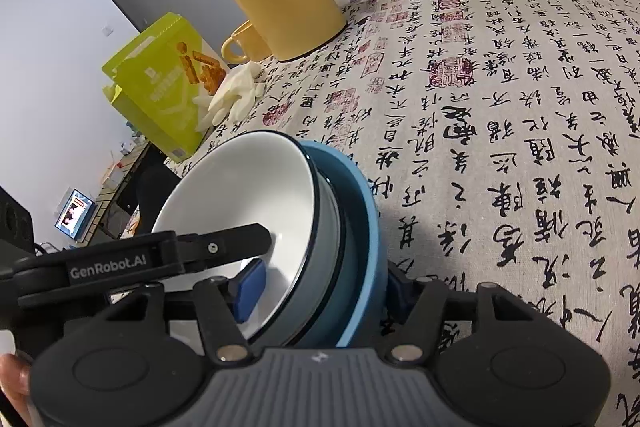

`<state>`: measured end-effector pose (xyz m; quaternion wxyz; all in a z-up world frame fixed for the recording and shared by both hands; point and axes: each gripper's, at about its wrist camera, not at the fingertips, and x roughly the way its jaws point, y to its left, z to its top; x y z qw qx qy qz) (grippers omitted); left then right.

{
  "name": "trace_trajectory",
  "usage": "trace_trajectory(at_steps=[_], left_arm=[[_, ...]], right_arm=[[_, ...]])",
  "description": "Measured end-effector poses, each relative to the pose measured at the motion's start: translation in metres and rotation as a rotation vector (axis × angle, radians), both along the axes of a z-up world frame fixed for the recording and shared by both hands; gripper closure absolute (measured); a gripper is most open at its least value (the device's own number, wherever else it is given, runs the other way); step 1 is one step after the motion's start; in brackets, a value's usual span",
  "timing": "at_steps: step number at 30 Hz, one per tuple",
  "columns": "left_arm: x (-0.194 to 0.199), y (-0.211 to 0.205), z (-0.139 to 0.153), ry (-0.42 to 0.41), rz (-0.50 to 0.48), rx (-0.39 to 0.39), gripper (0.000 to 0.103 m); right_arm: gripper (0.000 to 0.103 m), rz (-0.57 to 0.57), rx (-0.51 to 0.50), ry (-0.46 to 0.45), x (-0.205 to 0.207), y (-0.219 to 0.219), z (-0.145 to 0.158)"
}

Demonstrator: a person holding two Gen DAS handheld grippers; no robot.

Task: Organize plates and bowls
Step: 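Close both tools on the blue bowl's rim and lift the stack, then carry the blue bowl stack with both tools toward the cream plates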

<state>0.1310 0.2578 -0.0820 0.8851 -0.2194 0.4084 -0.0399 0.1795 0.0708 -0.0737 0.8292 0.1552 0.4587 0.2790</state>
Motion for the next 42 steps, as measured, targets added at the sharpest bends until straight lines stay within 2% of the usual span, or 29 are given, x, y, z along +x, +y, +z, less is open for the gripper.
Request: trace_trajectory(at_steps=[23,42], left_arm=[[-0.001,-0.006,0.004,0.002,0.048,0.001,0.056],[0.007,-0.045,0.029,-0.032,0.017,0.031,0.056]], right_arm=[[0.051,-0.058,0.050,0.005,-0.002,-0.013,0.001],[0.052,-0.119,0.096,-0.028,-0.002,-0.052,0.017]])
